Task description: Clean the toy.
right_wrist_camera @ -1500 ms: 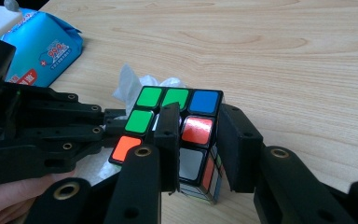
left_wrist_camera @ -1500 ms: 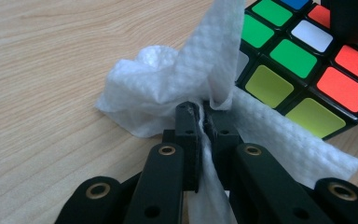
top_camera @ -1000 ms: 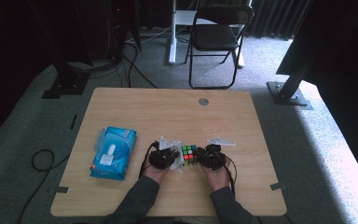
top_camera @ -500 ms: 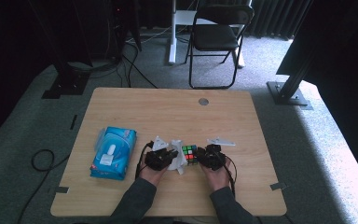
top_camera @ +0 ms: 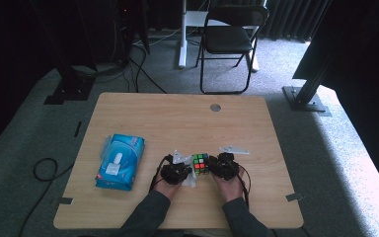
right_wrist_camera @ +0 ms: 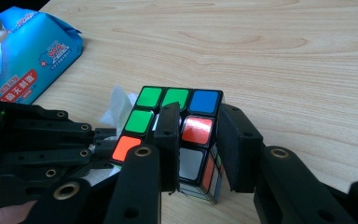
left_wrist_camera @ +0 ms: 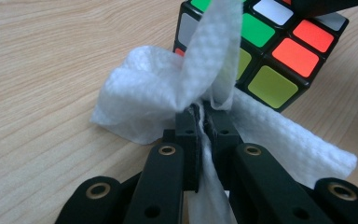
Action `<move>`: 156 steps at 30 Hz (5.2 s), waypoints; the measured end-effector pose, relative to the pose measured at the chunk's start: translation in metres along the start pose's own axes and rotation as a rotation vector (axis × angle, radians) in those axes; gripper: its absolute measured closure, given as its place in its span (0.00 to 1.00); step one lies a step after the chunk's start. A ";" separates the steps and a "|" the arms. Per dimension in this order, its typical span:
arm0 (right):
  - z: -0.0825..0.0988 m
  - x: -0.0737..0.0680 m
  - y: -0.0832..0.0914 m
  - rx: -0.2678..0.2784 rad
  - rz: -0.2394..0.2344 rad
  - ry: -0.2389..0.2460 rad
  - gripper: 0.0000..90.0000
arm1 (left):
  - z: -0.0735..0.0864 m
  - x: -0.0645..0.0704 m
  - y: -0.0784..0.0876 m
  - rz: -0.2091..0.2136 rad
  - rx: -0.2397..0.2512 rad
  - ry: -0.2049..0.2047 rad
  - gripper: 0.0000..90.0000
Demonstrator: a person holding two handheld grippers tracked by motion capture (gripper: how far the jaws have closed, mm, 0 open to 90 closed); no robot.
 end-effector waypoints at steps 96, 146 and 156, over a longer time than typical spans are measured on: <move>0.002 -0.017 -0.008 -0.031 -0.112 0.110 0.71 | -0.020 -0.026 0.034 -0.008 0.092 0.023 0.94; 0.008 -0.006 0.007 -0.053 -0.019 0.002 0.71 | -0.008 0.002 0.032 0.064 0.106 0.028 0.93; 0.005 -0.005 0.004 -0.034 -0.018 -0.009 0.77 | -0.015 -0.012 0.025 0.035 0.098 0.041 0.94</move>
Point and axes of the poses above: each handheld gripper's, and its own axes: y roughly backward along the jaws, z roughly out of its underside, x roughly to its right, the point moved 4 cm from there along -y, roughly forward along the jaws, and after that the axes turned 9 degrees about -x, right-handed, at the moved point
